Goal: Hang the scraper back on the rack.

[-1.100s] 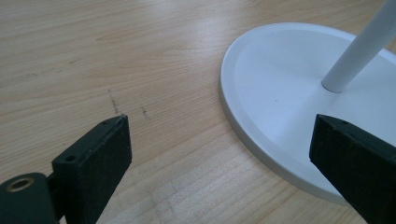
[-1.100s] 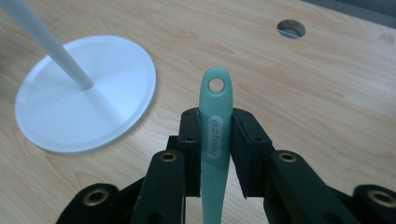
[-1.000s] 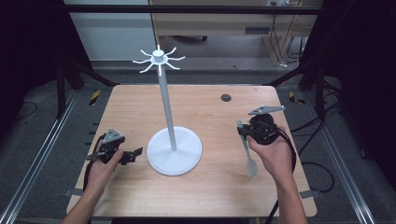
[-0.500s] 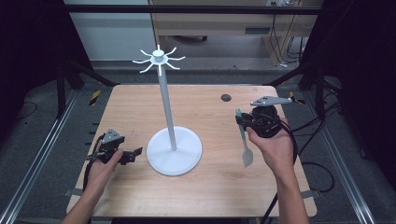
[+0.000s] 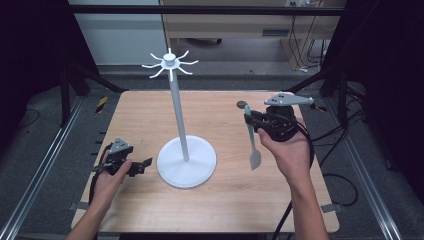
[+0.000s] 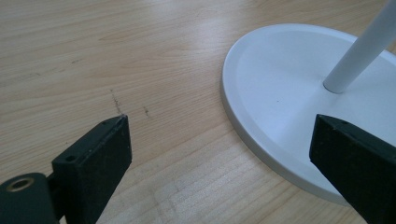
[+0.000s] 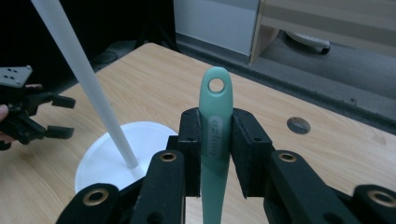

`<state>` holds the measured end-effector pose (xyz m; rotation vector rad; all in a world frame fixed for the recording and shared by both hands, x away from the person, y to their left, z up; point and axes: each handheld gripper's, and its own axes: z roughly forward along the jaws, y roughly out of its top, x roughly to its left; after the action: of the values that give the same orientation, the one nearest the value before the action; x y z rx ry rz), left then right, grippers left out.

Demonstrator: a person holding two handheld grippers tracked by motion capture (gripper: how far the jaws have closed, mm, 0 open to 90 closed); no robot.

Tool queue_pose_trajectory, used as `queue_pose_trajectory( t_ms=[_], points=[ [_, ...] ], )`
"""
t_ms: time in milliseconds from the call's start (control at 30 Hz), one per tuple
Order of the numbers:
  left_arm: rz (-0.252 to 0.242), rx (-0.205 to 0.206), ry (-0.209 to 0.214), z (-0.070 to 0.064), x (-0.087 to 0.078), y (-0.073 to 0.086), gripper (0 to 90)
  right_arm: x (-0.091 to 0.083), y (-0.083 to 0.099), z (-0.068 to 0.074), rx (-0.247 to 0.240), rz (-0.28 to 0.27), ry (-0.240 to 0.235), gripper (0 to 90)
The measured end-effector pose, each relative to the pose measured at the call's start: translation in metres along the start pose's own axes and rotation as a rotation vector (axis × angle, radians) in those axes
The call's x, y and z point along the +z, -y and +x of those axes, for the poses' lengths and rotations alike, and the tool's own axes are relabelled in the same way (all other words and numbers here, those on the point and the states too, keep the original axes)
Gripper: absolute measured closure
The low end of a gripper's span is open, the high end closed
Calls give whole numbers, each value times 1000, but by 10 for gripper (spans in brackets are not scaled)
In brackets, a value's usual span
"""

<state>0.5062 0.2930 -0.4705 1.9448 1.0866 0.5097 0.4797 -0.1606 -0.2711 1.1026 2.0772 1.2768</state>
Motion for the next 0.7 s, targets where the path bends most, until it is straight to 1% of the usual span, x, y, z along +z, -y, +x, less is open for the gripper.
queue_pose_trajectory(
  t_ms=[33,67,100,167,233,533,700],
  points=[
    [-2,-1,1,0,0,0,54,0,-5,5,-13,-14,-5,746],
    [-4,0,0,0,0,0,54,0,-5,5,-13,-14,-5,746],
    [-2,1,0,0,0,0,54,0,-11,9,-24,-26,-10,746],
    [0,2,1,0,0,0,54,0,-12,11,-22,-28,-10,746],
    [-2,2,1,0,0,0,54,2,-19,17,-36,-38,-15,746],
    [-4,-1,1,0,0,0,54,6,-34,25,-43,-59,-23,746],
    [-3,0,1,0,0,0,54,6,-45,33,-59,-78,-32,746]
  ],
)
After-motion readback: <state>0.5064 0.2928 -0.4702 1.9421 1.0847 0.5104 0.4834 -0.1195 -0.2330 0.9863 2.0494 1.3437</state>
